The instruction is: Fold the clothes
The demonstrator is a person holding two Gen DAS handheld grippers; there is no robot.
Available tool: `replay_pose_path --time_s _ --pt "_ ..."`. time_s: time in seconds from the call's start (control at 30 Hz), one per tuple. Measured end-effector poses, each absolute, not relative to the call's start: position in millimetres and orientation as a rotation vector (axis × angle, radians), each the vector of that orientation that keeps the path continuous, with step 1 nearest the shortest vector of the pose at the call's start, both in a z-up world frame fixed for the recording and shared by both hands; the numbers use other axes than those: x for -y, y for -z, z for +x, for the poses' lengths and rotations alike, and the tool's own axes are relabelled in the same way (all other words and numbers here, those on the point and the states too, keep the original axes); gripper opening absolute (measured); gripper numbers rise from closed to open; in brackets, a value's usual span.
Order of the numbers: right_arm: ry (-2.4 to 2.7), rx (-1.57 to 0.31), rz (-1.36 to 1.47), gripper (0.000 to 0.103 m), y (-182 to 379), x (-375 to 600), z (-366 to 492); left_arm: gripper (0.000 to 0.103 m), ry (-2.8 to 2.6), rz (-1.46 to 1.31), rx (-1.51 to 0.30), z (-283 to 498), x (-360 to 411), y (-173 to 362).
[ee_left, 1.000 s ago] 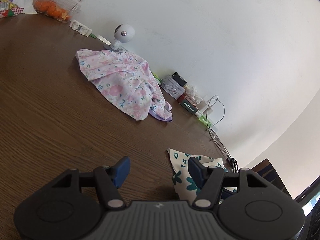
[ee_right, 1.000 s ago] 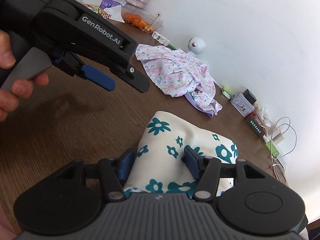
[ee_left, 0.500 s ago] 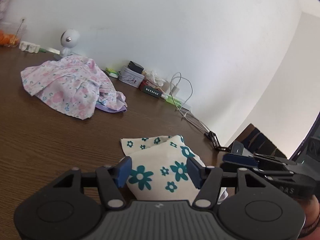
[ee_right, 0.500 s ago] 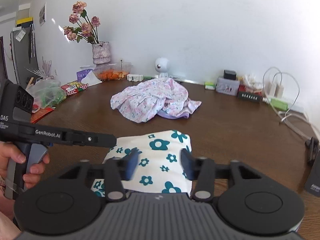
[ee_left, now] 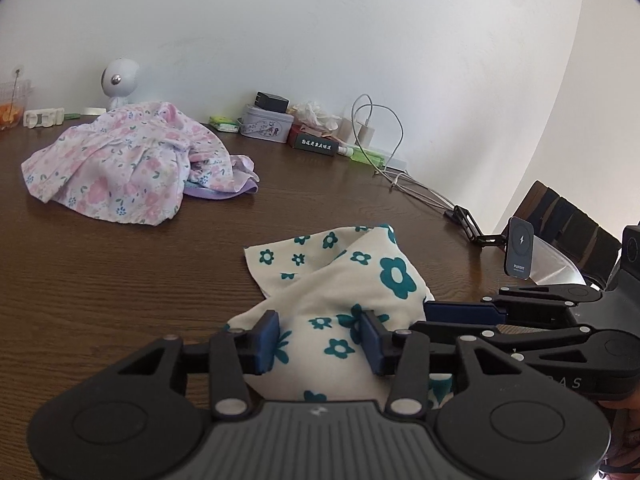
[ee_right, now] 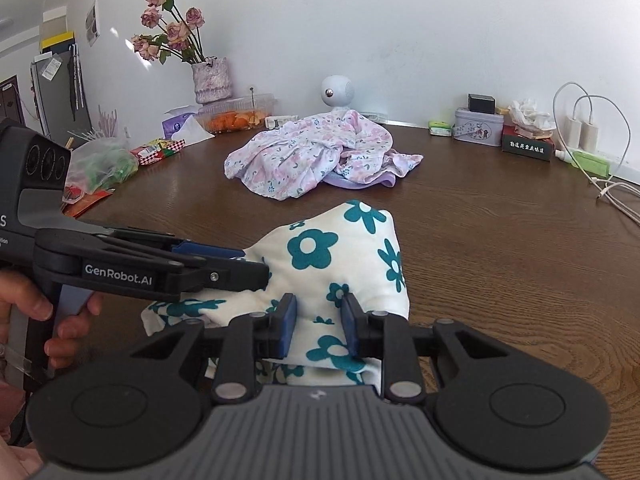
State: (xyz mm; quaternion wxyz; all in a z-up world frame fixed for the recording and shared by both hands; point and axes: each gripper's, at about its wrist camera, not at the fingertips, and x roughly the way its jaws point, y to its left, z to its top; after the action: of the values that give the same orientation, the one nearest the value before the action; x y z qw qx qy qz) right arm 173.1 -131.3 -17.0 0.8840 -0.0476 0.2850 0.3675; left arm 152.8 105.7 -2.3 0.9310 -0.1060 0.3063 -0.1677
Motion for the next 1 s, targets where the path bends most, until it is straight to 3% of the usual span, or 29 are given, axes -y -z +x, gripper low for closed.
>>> replay_pose_path --time_s 0.17,0.27,0.47,0.8,0.83,0.87,0.9,0.93,1.0 --pt "-0.813 -0.532 -0.003 0.031 -15 154 187 0.050 0.327 -0.191 -0.536 131 -108 -22" --pt "-0.844 -0.522 0.000 0.031 -27 150 206 0.048 0.370 -0.135 -0.519 121 -96 -31" --pt "-0.854 -0.604 -0.126 0.030 0 109 226 0.044 0.378 -0.009 -0.564 118 -70 -14" --pt "-0.830 -0.614 -0.063 0.031 15 111 228 0.045 0.382 0.031 -0.541 119 -67 -6" --pt "-0.837 -0.609 -0.025 0.037 11 117 228 0.050 0.391 0.013 -0.537 118 -70 -9" --pt "-0.842 -0.598 0.016 0.047 6 124 226 0.063 0.395 -0.009 -0.527 116 -73 -13" --pt "-0.841 -0.574 0.064 0.072 -2 133 223 0.079 0.393 -0.033 -0.510 113 -77 -17" --pt "-0.840 -0.543 0.109 0.091 -10 143 218 0.086 0.391 -0.057 -0.494 111 -81 -22" --pt "-0.841 -0.475 0.153 0.103 -26 163 201 0.092 0.384 -0.094 -0.458 106 -90 -30"
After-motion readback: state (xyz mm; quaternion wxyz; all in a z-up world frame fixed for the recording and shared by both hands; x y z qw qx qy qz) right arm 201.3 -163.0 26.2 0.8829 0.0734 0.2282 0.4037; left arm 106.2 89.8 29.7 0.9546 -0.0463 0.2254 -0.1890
